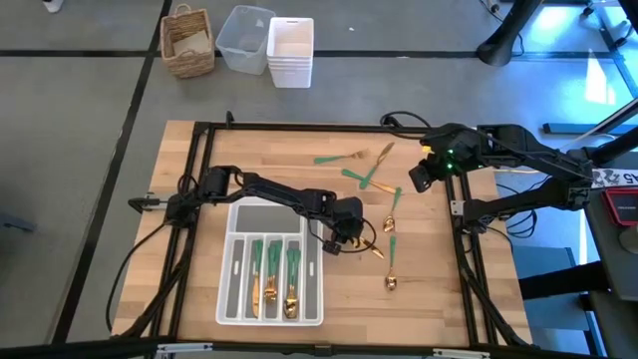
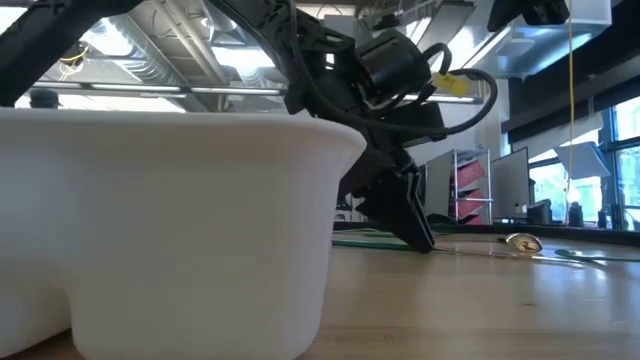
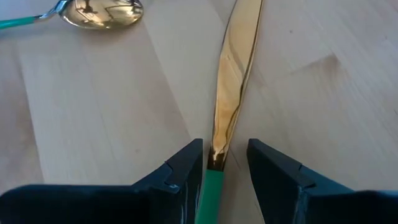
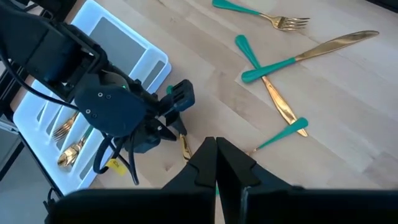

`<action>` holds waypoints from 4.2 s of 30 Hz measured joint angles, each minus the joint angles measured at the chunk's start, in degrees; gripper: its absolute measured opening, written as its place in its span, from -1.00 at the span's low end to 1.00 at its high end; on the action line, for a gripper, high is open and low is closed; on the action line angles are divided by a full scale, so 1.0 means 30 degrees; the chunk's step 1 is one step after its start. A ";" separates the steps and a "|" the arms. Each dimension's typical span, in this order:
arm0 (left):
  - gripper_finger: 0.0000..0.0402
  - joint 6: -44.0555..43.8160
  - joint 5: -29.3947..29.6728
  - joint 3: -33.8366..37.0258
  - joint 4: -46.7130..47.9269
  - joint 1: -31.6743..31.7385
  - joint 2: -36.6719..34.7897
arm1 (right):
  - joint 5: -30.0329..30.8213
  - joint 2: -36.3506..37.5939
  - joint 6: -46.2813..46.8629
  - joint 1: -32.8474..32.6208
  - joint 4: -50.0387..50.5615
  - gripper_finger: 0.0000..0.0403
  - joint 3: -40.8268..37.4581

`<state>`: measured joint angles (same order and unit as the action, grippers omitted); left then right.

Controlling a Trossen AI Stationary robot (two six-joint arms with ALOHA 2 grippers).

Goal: Sort silverware
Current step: Put the table knife in the silverware tray

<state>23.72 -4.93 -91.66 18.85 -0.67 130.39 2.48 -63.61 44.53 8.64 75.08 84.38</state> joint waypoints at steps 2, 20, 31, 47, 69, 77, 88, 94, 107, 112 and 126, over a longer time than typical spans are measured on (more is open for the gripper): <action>-0.39 0.0039 0.0065 -0.0022 0.0293 -0.0007 0.0007 | 0.0000 0.0000 -0.0007 0.0000 -0.0003 -0.97 0.0000; -0.90 -0.0723 0.0302 -0.0066 0.0762 -0.0015 0.0073 | -0.0029 0.0000 -0.0481 0.0000 0.0005 -0.97 0.0000; -0.87 -0.1715 0.0533 -0.1756 0.1489 -0.0006 0.0232 | -0.0029 0.0000 -0.0481 0.0000 0.0005 -0.97 0.0000; -0.86 -0.1731 0.0350 -0.2696 0.2154 0.0102 -0.0114 | -0.0036 0.0000 -0.0509 0.0000 0.0012 -0.97 -0.0007; -0.87 0.2789 0.0221 -0.2767 0.6536 -0.1043 -0.5002 | -0.0187 0.0007 -0.1951 -0.0004 -0.0032 -0.97 -0.0007; -0.85 0.3776 0.0153 -0.2762 1.1605 -0.2710 -0.5867 | -0.0182 0.0007 -0.1967 -0.0007 -0.0068 -0.97 -0.0007; -0.84 0.3805 0.0146 -0.2677 1.8357 -0.5204 -0.5894 | -0.0182 0.0007 -0.1960 -0.0007 -0.0097 -0.97 -0.0007; -0.86 0.3558 -0.0199 -0.2014 2.0817 -0.6604 -0.5894 | -0.0182 0.0007 -0.1804 -0.0007 -0.0141 -0.97 -0.0007; -0.86 0.4828 -0.3657 -0.0302 2.1697 -0.9023 -0.6514 | -0.0182 0.0000 -0.0750 -0.0007 -0.0160 -0.97 -0.0007; -0.82 0.5986 -0.3618 0.1262 1.9707 -0.9168 -0.6478 | -0.0182 0.0000 0.0031 -0.0007 -0.0430 -0.97 -0.0007; -0.85 0.8237 -0.0367 0.5366 1.6532 -0.8773 -0.6419 | -0.0375 -0.1287 0.0882 -0.1078 -0.0593 -0.97 -0.0015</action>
<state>48.43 -6.03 -75.56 68.45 -26.99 111.13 1.36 -67.47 47.18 5.41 73.30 84.33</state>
